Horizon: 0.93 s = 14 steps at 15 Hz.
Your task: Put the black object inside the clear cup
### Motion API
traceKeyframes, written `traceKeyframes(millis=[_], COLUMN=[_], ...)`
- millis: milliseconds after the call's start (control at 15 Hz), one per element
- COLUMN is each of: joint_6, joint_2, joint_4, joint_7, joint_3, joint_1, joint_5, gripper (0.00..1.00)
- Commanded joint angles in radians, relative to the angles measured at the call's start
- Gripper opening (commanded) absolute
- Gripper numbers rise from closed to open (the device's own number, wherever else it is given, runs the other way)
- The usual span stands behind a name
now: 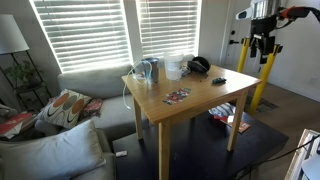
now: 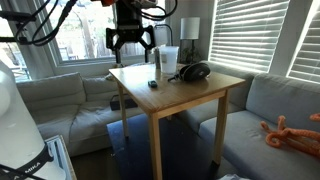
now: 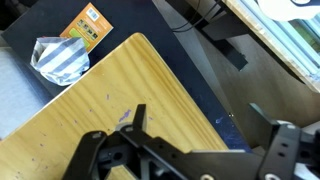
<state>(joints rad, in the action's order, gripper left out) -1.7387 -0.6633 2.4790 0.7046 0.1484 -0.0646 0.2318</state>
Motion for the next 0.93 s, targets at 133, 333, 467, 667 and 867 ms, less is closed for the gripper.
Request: traceKeyframes(millis=[133, 333, 467, 667, 867], joint_6=[-0.07, -0.18, -0.228, -0.269, -0.299], joint_2=[0.03, 0.063, 0.095, 0.141, 0.193], joint_4=[0.009, 0.019, 0.016, 0.01, 0.002], joint_7=[0.118, 0.239, 0.307, 0.385, 0.433], joint_3=[0.017, 0.03, 0.036, 0.033, 0.027], joint_1=[-0.057, -0.099, -0.112, -0.108, -0.091], joint_5=[-0.027, -0.06, -0.09, -0.136, -0.158], gripper=[1.0, 1.0, 1.0, 1.0, 1.0])
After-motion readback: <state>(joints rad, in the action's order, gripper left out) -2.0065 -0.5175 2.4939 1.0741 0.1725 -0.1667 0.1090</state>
